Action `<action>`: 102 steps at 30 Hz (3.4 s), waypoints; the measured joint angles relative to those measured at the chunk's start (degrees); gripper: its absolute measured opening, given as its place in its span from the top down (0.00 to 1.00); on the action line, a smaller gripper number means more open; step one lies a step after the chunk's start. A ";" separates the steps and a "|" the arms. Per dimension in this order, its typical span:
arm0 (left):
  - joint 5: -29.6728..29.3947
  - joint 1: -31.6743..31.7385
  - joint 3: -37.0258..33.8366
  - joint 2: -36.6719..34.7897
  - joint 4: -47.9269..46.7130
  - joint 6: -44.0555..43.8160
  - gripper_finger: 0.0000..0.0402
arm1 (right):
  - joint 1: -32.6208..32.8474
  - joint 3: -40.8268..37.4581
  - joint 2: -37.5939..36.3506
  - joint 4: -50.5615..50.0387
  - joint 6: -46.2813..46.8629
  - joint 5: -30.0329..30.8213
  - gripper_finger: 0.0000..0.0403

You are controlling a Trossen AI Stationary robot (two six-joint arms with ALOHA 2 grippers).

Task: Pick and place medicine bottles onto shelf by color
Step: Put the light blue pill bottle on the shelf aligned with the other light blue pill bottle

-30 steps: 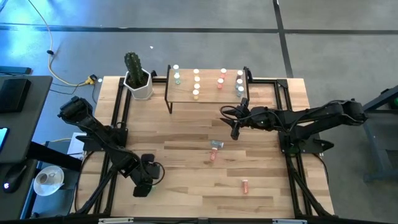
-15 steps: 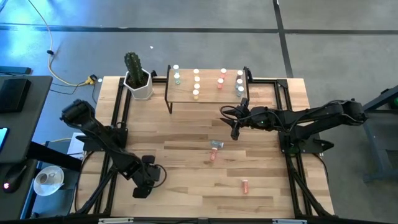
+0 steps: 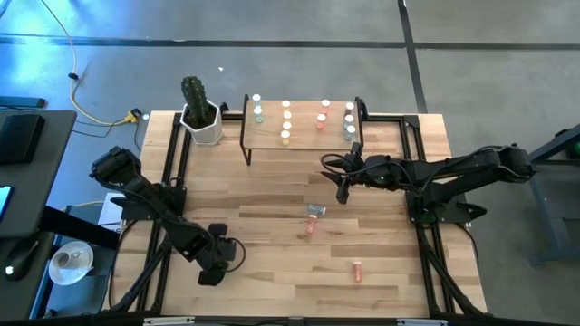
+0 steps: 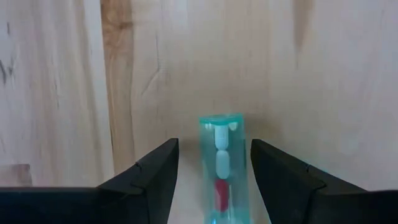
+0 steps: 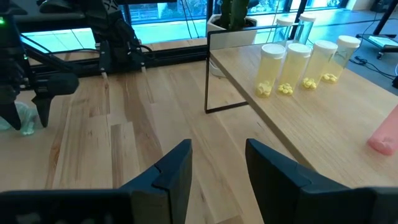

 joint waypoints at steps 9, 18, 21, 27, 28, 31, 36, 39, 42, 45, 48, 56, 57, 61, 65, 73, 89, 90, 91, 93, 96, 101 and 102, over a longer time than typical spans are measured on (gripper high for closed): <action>-0.02 2.23 0.00 0.00 -0.04 0.02 0.68 | 0.00 0.00 -0.01 0.01 0.00 0.00 0.65; -0.05 2.55 0.00 -0.04 0.10 0.01 0.80 | 0.00 0.00 0.00 0.01 0.00 0.00 0.65; -0.04 3.25 -0.03 -0.04 1.12 -0.93 0.80 | 0.00 0.00 -0.02 0.01 0.00 -0.52 0.65; 0.02 8.05 -0.04 -0.04 8.04 -6.01 0.78 | 1.11 0.00 0.00 0.40 -0.78 -4.89 0.65; 0.03 9.18 -0.04 -0.06 9.32 -6.95 0.78 | 1.56 0.00 0.00 0.83 -1.27 -6.07 0.65; 0.85 12.83 -0.04 -0.26 13.45 -8.34 0.78 | 3.39 0.02 0.00 2.01 -3.62 -9.34 0.65; 3.73 19.07 -0.04 -0.26 24.51 -12.05 0.78 | 7.75 0.02 0.00 2.99 -7.01 -11.12 0.65; 6.89 22.44 -0.04 -0.26 32.26 -16.32 0.78 | 10.47 0.02 0.00 3.25 -9.31 -11.24 0.65; 10.41 25.47 -0.04 -0.28 39.40 -21.05 0.78 | 12.98 0.02 0.00 3.91 -12.37 -11.26 0.65; 12.62 27.82 -0.04 -0.28 46.42 -25.67 0.78 | 15.27 0.02 0.10 5.70 -16.17 -11.22 0.65; 13.60 29.59 -0.04 -0.28 53.79 -30.42 0.78 | 17.57 0.04 1.54 9.24 -20.97 -11.18 0.64; 14.00 32.66 -0.04 -0.33 64.80 -39.51 0.78 | 21.39 0.07 10.43 22.24 -35.08 -8.40 0.58; 13.99 32.97 -0.04 -0.33 64.51 -40.18 0.78 | 21.78 0.07 11.38 23.97 -37.21 -7.05 0.57; 12.31 34.07 -0.04 -0.33 64.20 -42.18 0.78 | 23.53 0.10 14.91 27.83 -47.56 -3.10 0.55; 8.58 35.69 -0.04 -0.33 64.32 -42.24 0.78 | 24.53 1.85 18.93 27.48 -58.17 1.83 0.55; 6.10 38.07 -0.04 -0.33 64.23 -41.58 0.78 | 24.94 9.04 26.03 26.04 -70.37 12.40 0.55; 6.67 38.05 -0.04 -0.31 64.35 -41.17 0.78 | 24.52 12.63 28.70 20.23 -76.11 20.50 0.55; 6.69 38.03 -0.04 -0.31 64.38 -41.16 0.78 | 24.39 12.63 28.70 19.99 -76.11 20.48 0.55; 6.80 37.91 -0.04 -0.31 64.47 -41.23 0.78 | 24.18 12.63 28.70 19.80 -76.11 20.52 0.55; 6.86 37.64 -0.04 -0.31 64.56 -41.99 0.78 | 23.77 12.63 28.70 19.57 -76.35 20.74 0.55; 6.80 37.24 -0.04 -0.31 64.52 -42.07 0.78 | 23.39 12.63 28.68 19.51 -78.09 20.54 0.55; 6.90 37.22 -0.04 -0.31 64.57 -42.07 0.78 | 23.37 12.63 28.68 19.66 -78.66 20.33 0.57; 6.89 37.22 -0.04 -0.31 64.59 -42.08 0.78 | 23.37 12.63 28.68 19.68 -78.66 20.33 0.59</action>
